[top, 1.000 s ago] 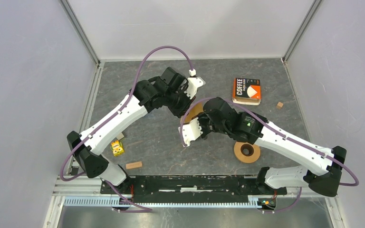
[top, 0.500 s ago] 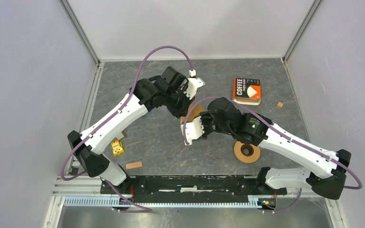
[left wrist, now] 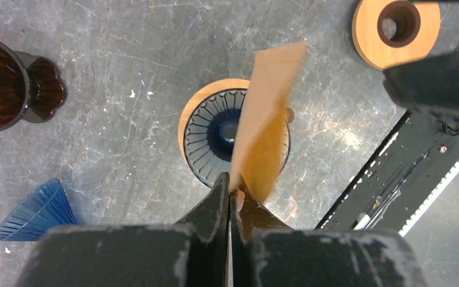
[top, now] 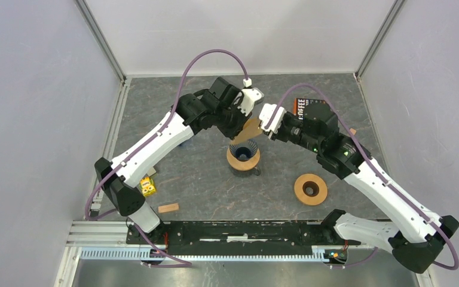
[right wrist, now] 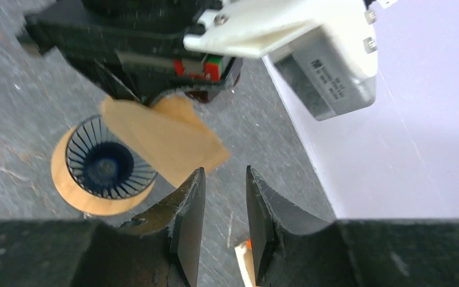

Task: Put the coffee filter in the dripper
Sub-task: Place the coffee filter in the coffee dripper.

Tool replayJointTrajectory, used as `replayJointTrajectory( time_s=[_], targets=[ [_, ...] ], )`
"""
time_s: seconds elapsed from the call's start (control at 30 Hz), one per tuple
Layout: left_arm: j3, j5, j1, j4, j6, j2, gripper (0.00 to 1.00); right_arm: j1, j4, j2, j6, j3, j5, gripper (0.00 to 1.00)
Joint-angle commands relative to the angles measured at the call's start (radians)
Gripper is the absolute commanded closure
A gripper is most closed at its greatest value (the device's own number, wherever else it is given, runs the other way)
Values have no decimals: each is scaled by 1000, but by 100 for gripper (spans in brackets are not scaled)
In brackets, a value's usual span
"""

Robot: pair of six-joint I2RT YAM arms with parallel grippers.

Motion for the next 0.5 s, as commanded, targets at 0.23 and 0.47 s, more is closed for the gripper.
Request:
replayJointTrajectory(
  time_s=[0.23, 0.47],
  targets=[
    [100, -63, 3, 124, -120, 51, 98, -123, 113, 35, 341, 50, -59, 51],
    [75, -77, 17, 206, -196, 44, 98, -157, 114, 70, 464, 108, -1, 30]
  ],
)
